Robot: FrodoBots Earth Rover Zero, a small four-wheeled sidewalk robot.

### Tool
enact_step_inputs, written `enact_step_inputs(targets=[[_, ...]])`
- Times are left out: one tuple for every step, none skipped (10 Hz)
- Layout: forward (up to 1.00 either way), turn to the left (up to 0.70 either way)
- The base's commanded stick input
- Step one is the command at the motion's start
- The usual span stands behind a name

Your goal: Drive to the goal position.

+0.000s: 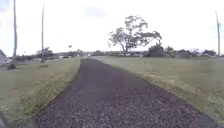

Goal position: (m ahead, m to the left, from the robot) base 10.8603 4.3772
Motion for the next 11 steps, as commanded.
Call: enact_step_inputs(targets=[[0.50, 0.00], [0.50, 0.00], [0.50, 0.00], [0.50, 0.00], [0.50, 0.00], [0.50, 0.00], [0.50, 0.00], [0.50, 0.00], [0.50, 0.00], [0.50, 0.00], [0.50, 0.00]])
